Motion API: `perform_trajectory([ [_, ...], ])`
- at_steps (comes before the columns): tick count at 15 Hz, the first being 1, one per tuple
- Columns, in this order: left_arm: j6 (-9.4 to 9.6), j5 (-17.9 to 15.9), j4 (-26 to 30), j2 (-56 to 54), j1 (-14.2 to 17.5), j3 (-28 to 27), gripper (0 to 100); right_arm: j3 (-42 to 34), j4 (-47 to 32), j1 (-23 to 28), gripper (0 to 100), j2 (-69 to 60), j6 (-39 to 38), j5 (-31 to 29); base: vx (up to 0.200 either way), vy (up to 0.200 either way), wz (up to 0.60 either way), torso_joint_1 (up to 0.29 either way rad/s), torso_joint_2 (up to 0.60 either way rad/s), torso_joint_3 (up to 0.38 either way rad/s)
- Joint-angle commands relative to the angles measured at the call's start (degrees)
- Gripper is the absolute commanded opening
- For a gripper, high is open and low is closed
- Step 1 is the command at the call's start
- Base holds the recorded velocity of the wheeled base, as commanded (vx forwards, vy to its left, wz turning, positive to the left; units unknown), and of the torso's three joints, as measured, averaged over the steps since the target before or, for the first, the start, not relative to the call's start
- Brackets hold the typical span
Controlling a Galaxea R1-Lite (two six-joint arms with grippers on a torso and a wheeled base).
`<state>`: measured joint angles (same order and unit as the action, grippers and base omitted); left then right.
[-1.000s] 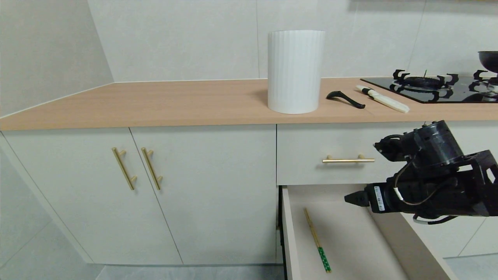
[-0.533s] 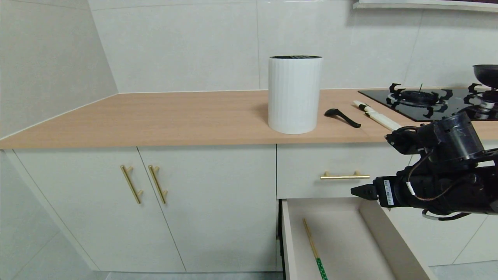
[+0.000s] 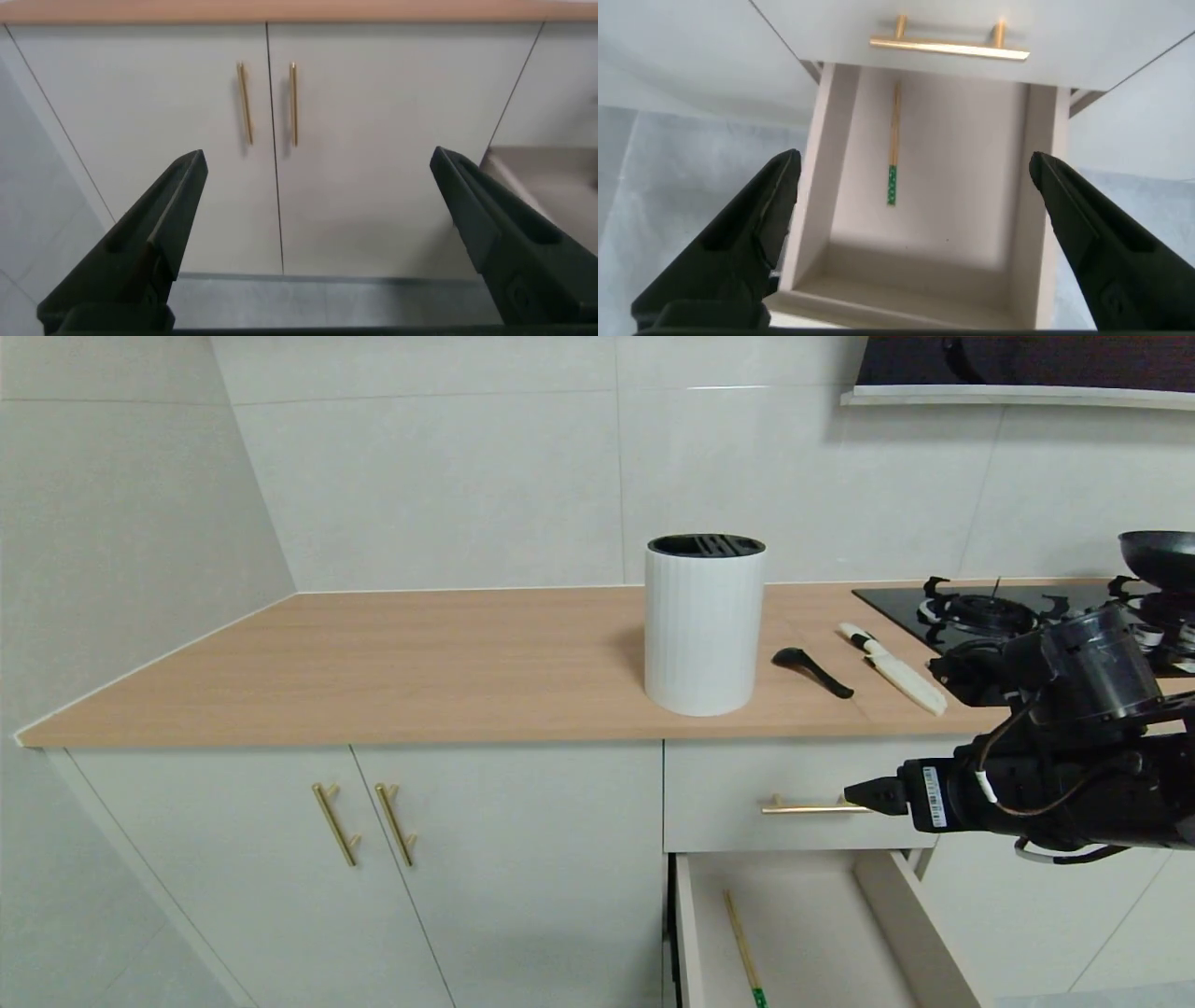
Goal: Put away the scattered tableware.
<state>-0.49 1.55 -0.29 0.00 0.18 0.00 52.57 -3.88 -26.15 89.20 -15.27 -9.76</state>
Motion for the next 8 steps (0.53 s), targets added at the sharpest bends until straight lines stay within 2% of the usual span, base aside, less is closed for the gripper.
perform_trajectory([
  [1,-0.04,0.03,-0.06,0.0,-0.01,0.0,100,-0.01,0.01,-0.04,100,0.27,-0.02,0.01,0.0,0.0,0.0,0.198,-0.49,-0.29],
  [6,-0.04,0.03,-0.06,0.0,-0.01,0.0,100,-0.1,0.1,-0.04,100,0.1,-0.11,0.01,0.0,0.0,0.0,0.203,-0.48,-0.272],
  [8,-0.04,0.03,-0.06,0.0,-0.01,0.0,100,-0.62,0.19,-0.04,100,-0.08,-0.11,-0.08,0.0,0.0,0.0,0.081,-0.19,-0.107],
])
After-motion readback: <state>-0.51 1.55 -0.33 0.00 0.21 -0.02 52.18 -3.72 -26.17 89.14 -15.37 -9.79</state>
